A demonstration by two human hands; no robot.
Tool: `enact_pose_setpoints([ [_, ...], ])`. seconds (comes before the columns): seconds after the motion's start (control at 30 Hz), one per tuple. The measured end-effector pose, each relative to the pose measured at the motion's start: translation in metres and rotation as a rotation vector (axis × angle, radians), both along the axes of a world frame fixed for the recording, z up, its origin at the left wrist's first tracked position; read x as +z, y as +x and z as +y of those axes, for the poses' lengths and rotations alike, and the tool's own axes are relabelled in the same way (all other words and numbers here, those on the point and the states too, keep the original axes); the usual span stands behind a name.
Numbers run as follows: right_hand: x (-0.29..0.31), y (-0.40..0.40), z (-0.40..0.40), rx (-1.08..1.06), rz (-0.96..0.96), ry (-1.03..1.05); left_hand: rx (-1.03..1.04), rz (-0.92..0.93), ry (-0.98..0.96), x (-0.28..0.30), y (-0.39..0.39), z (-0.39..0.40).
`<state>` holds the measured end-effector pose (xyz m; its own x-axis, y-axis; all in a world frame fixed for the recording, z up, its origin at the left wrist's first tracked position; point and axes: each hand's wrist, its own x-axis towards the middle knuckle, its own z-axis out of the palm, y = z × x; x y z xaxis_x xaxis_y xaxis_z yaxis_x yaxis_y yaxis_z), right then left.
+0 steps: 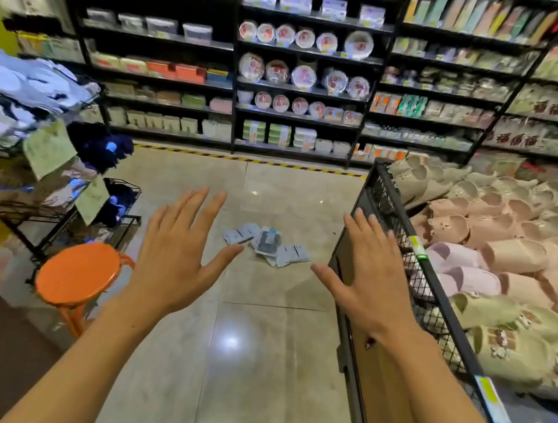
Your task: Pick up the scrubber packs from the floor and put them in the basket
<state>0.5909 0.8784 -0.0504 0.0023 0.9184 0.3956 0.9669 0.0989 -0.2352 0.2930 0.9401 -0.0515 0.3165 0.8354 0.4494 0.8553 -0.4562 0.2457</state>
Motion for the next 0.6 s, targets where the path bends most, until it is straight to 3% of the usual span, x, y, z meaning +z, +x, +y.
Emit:
enact_pose_setpoints([
  [0.23, 0.008, 0.029, 0.121, -0.019, 0.005, -0.011, -0.029, -0.001, -0.018, -0.005, 0.035, 0.134],
  [0.6, -0.032, 0.114, 0.313, 0.006, 0.072, -0.073, -0.017, 0.01, -0.091, -0.032, 0.111, 0.318],
])
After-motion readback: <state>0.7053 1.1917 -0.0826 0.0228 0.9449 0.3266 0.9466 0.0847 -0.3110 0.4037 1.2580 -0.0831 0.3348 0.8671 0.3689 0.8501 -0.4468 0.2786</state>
